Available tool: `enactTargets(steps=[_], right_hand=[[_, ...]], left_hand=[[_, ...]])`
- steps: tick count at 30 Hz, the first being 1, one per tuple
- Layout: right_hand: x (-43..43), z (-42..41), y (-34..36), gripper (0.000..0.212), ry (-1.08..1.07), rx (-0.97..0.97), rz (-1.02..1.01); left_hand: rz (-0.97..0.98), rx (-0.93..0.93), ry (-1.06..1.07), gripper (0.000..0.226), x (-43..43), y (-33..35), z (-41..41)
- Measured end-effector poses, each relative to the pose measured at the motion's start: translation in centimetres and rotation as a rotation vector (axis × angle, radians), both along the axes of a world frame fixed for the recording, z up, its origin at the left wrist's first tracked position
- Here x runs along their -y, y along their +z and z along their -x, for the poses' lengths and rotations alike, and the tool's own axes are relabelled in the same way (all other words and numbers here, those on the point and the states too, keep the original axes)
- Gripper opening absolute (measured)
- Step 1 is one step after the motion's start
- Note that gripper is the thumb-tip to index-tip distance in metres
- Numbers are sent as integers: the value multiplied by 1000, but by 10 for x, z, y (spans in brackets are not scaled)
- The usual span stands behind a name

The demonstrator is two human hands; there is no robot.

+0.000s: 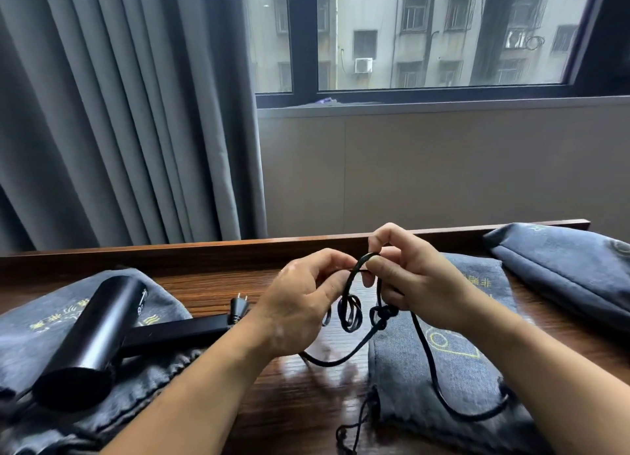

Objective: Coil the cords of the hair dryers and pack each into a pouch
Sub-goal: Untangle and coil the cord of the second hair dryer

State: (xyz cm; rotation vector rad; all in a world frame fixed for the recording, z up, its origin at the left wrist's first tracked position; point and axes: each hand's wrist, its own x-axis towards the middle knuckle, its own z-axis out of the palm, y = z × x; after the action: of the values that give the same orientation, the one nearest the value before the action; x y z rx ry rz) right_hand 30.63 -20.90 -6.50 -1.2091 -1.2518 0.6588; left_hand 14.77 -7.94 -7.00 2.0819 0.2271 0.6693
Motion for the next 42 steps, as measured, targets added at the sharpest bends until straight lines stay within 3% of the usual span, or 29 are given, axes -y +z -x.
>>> enactTargets(steps=[4, 7, 9, 11, 15, 16, 17, 19, 21, 24, 28, 33, 36, 39, 42], right_hand=[[6, -6, -2, 17, 72, 52, 151], [13, -13, -4, 13, 155, 22, 249], [17, -18, -4, 13, 166, 9, 252], [18, -20, -3, 14, 156, 19, 228], [12, -18, -4, 13, 101, 18, 199], [11, -17, -4, 13, 96, 23, 197], [10, -16, -4, 14, 94, 34, 200], [8, -13, -4, 14, 98, 60, 206], [6, -10, -5, 15, 104, 57, 197], [7, -10, -6, 14, 117, 48, 193], [17, -12, 0, 16, 155, 33, 223], [21, -14, 2, 18, 155, -51, 301], [22, -18, 2, 23, 97, -94, 284], [23, -22, 4, 20, -2, -98, 282], [19, -30, 0, 15, -154, -47, 274]], left_hand=[[-143, 99, 341, 18, -4, 1, 0], [-84, 193, 617, 27, -21, 2, 2], [-66, 231, 806, 28, -37, 2, 6], [-172, 201, 911, 26, -49, -1, 12], [-570, -362, 857, 5, -44, -11, 11], [-619, -441, 795, 18, -39, -13, 8], [-654, -447, 730, 39, -34, -13, 6], [-730, -222, 545, 65, -20, -8, 4], [-666, -29, 251, 67, -4, -5, 1], [-453, 1, 34, 47, 5, -6, -2], [-513, 67, 260, 34, -18, -10, -1], [-409, 244, 567, 20, -26, -3, 5], [-338, 258, 639, 13, -23, 1, 8], [-184, 350, 710, 21, -28, 3, 9], [-16, 483, 657, 24, -34, 4, 13]])
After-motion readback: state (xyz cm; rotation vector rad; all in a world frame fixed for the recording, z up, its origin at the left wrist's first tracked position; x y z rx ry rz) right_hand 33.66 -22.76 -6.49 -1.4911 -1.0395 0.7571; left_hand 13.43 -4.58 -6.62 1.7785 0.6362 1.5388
